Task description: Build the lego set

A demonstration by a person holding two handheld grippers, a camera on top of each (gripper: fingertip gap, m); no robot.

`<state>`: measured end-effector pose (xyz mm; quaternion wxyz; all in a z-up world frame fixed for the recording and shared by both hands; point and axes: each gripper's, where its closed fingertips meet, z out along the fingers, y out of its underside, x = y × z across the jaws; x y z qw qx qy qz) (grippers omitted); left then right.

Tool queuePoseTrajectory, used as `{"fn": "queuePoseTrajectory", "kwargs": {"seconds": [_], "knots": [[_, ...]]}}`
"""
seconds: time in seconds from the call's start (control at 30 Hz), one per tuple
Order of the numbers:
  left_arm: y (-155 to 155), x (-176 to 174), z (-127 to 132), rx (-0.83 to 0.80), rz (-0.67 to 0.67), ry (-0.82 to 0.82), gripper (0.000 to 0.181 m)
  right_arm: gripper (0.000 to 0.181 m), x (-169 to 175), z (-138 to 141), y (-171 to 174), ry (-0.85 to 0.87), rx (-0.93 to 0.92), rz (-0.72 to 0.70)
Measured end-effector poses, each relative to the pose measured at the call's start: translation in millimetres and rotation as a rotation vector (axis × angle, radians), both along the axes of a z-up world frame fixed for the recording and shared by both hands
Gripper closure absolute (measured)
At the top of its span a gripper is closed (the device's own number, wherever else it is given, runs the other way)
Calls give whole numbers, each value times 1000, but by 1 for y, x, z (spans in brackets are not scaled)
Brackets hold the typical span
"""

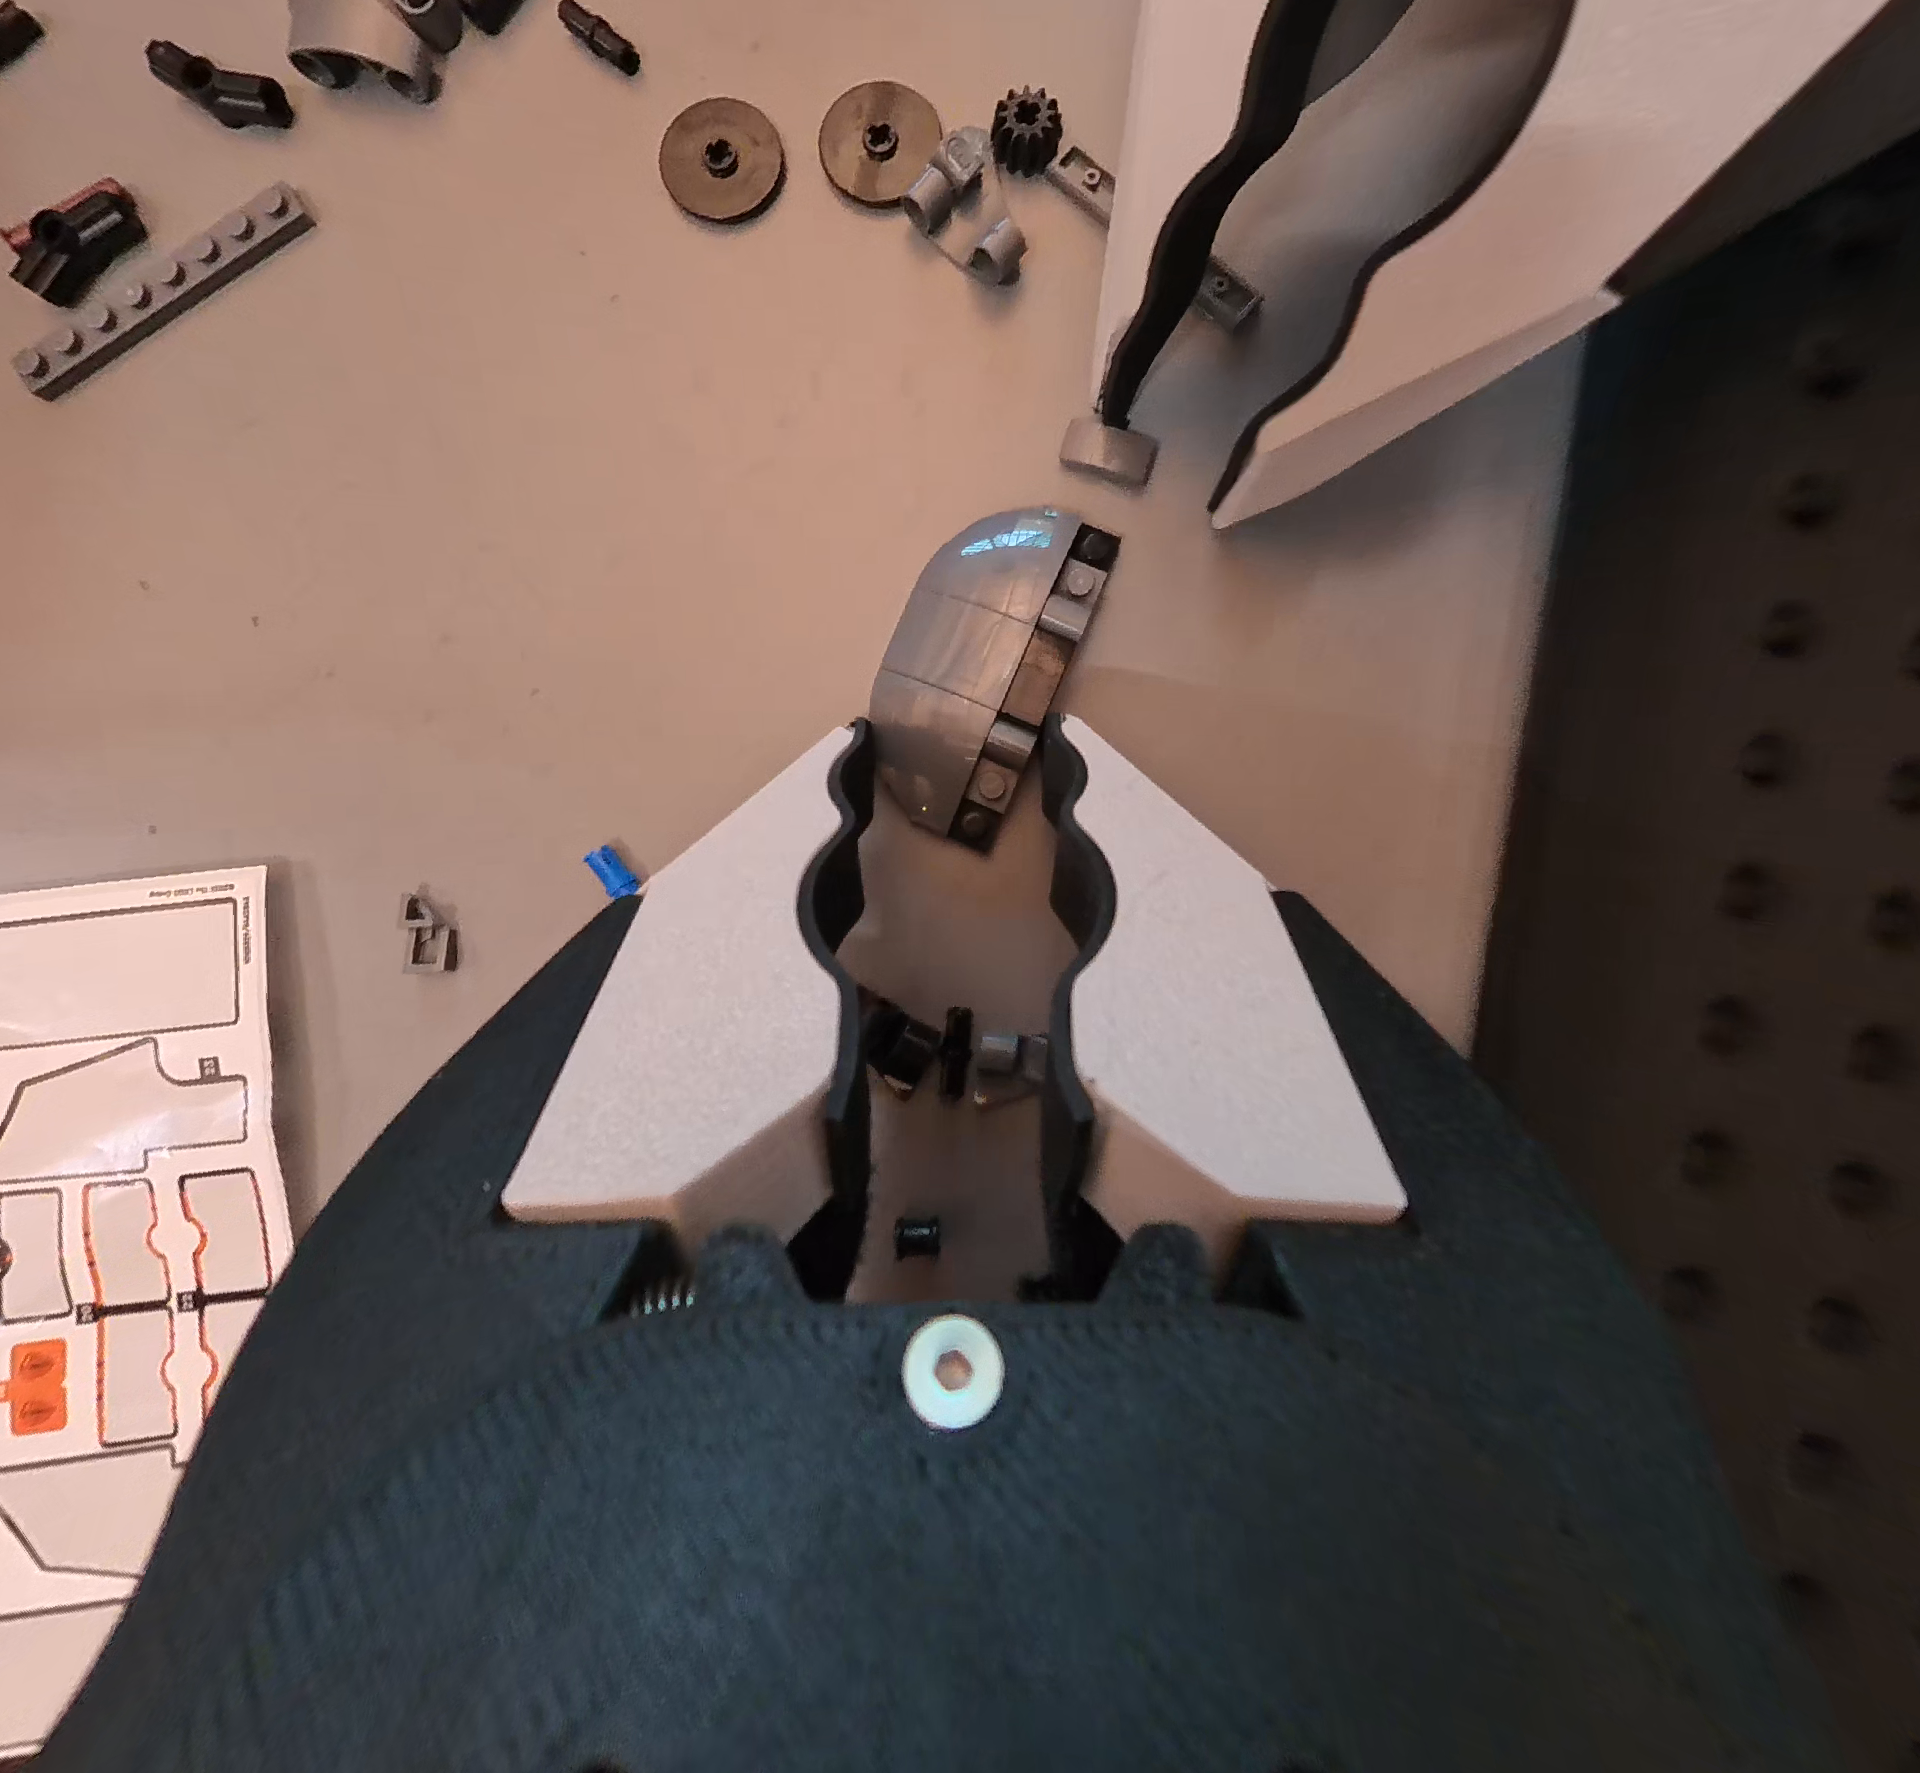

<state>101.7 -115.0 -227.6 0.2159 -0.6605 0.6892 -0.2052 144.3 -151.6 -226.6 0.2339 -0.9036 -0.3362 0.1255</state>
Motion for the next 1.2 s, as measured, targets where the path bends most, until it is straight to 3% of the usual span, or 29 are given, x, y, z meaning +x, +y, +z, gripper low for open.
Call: {"fn": "queuePoseTrajectory", "kwargs": {"seconds": [0.17, 0.43, 0.67, 1.2], "knots": [[0, 0, 0, -2, 0, -1, 151, 157, 0, 1, 8, 18, -28, -54], [0, -1, 0, 2, -5, -2, 151, 174, -2, -1, 11, 18, -14, -21], [0, -1, 0, 5, -7, -1, 151, 174, -10, 13, 10, 62, 44, 38], [0, 0, 0, 7, -8, -3, 151, 174, -17, 5, 12, 22, 52, 51]]}}
